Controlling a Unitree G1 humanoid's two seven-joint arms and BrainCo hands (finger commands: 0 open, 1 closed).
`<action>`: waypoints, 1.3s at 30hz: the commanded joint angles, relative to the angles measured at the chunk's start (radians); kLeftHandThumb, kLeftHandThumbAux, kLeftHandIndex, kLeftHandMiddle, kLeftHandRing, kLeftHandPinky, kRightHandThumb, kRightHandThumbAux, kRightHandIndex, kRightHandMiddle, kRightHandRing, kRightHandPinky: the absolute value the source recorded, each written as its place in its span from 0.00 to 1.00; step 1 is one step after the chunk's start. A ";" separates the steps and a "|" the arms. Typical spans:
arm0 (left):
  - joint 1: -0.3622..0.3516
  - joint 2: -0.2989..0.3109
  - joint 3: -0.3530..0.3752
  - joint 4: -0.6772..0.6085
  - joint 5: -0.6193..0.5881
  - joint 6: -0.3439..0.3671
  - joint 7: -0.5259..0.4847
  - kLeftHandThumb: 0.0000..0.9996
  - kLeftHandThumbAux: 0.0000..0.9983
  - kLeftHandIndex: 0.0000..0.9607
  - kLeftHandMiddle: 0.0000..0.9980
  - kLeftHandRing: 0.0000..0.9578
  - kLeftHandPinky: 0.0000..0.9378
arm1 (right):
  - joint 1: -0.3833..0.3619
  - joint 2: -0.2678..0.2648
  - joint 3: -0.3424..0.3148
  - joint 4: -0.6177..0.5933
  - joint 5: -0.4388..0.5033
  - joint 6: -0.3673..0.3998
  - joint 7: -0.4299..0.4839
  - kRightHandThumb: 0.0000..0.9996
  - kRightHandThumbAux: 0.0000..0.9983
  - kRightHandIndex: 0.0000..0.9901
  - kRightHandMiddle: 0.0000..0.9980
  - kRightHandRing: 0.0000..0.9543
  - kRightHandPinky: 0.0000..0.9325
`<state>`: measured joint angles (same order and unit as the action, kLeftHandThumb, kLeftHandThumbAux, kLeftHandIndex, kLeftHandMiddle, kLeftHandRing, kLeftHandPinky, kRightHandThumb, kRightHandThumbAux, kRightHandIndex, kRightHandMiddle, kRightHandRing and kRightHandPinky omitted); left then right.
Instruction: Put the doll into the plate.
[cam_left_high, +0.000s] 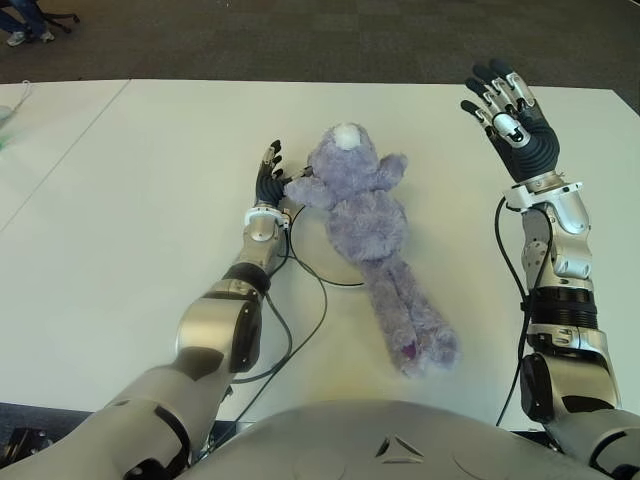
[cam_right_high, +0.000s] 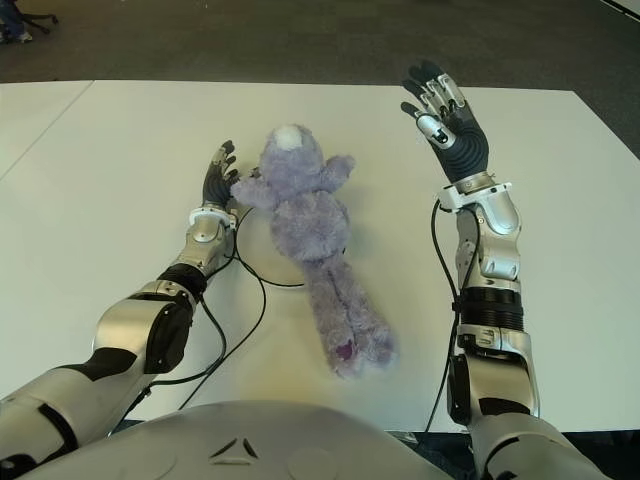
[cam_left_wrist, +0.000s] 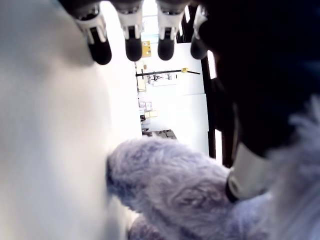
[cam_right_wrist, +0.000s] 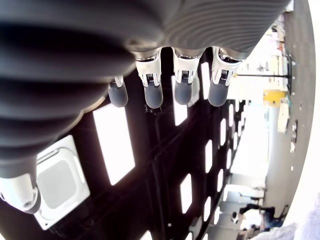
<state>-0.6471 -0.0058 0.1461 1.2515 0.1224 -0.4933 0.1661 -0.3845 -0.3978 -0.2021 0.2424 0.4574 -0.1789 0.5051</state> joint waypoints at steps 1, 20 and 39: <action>0.171 -0.052 -0.003 0.111 0.004 0.103 -0.019 0.00 0.78 0.04 0.06 0.08 0.12 | -0.037 -0.002 -0.034 0.089 0.018 0.022 0.042 0.17 0.62 0.00 0.00 0.00 0.00; 0.169 -0.048 -0.008 0.110 0.006 0.105 -0.015 0.00 0.78 0.05 0.07 0.09 0.13 | -0.278 0.117 -0.092 0.867 -0.060 -0.189 0.064 0.00 0.80 0.02 0.00 0.00 0.00; 0.176 -0.045 -0.016 0.112 0.015 0.112 -0.002 0.00 0.76 0.04 0.07 0.08 0.13 | -0.297 0.186 -0.054 1.090 -0.241 -0.111 -0.316 0.00 0.78 0.01 0.01 0.00 0.00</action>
<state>-0.6459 -0.0062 0.1426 1.2478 0.1204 -0.4990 0.1661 -0.7198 -0.2536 -0.2605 1.2682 0.2563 -0.3547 0.2408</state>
